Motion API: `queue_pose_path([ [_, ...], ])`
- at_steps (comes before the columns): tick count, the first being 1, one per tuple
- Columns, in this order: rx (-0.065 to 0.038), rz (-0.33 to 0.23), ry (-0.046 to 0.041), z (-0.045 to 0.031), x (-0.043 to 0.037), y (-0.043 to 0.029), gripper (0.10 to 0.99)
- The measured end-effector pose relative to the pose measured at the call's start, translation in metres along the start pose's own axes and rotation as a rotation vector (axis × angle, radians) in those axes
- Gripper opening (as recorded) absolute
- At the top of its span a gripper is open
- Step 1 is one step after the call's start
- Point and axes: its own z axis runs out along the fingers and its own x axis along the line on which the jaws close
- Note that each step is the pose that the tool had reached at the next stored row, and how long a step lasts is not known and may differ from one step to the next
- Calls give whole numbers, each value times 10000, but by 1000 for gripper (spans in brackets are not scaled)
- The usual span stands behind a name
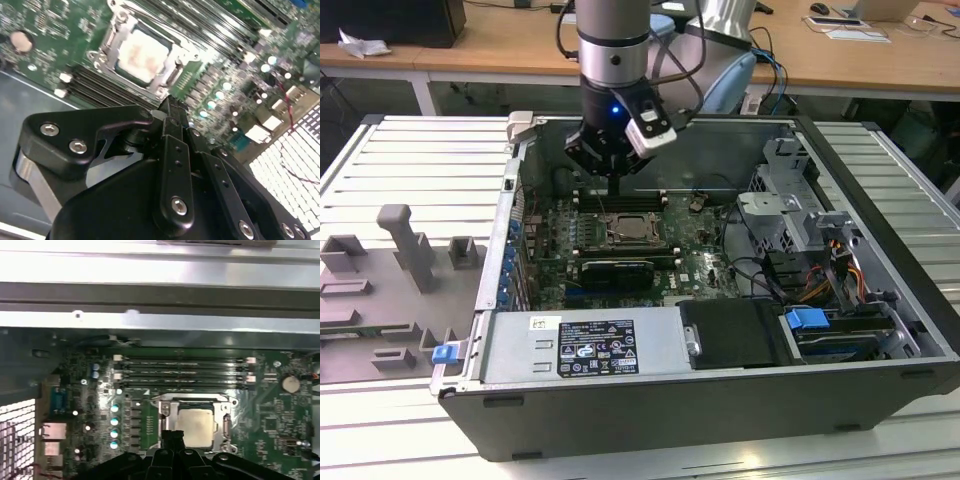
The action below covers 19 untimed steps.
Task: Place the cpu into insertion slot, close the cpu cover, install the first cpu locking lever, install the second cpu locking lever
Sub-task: 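Install the first cpu locking lever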
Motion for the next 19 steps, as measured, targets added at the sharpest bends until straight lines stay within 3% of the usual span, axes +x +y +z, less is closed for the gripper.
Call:
queue_pose_path([
  [2, -20, -8, -2, 6, 123, 1, 106],
  [9, -43, -12, -2, 14, 292, 9, 106],
  [19, -49, -249, 10, 75, 324, 163, 106],
])
